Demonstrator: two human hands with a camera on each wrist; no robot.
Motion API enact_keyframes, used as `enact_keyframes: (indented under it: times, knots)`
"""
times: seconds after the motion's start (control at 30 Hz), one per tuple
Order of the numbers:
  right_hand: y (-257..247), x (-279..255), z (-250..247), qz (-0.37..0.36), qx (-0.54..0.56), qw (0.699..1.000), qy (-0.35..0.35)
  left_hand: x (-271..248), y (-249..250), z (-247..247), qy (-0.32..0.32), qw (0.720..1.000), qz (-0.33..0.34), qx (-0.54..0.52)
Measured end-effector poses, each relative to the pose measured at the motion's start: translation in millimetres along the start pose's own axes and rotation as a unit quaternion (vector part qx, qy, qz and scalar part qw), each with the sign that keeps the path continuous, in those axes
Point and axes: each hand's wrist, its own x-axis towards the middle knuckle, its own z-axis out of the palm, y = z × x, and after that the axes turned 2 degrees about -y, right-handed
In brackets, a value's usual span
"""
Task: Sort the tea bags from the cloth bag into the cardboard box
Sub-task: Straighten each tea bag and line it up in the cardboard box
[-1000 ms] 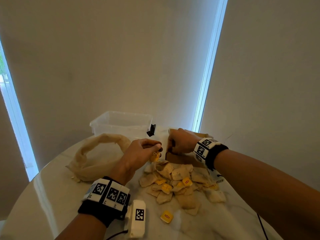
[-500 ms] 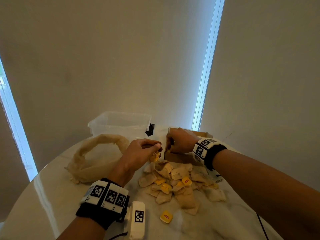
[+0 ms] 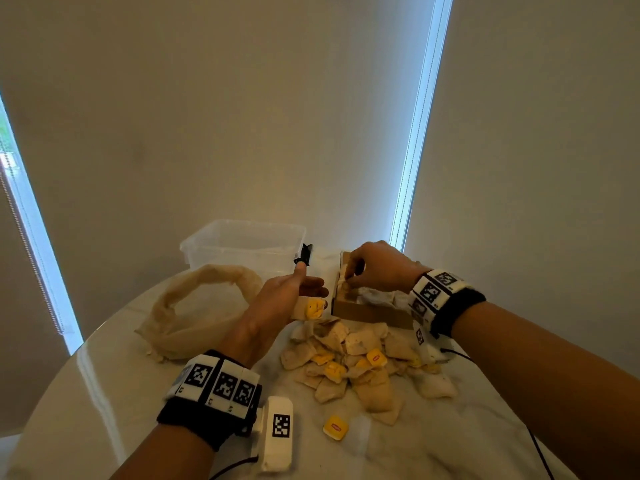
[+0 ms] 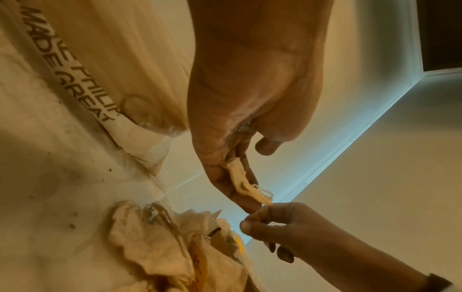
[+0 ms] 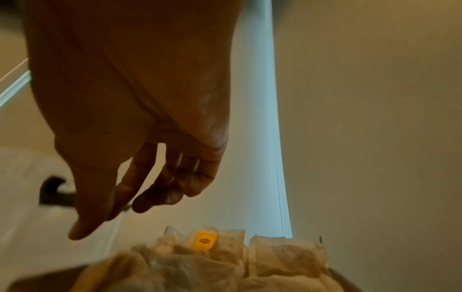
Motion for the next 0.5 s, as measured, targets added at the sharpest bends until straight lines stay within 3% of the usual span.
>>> enact_keyframes:
  times: [0.13,0.23,0.3,0.5]
  knots:
    - [-18,-33,-7,-0.002,0.161,0.987,0.032,0,5,4,0.007,0.996,-0.044,-0.083]
    - [-35,-58,4,0.063,0.350,0.934,-0.042,-4,7,8,0.007,0.991,-0.064,-0.120]
    - [-43,-67,12,0.105,0.386,0.913,-0.084,-5,8,11,0.005,0.989,-0.061,-0.137]
    - [-41,-68,27,0.126,0.491,0.862,0.010,1,-4,14,0.005,0.996,0.001,-0.084]
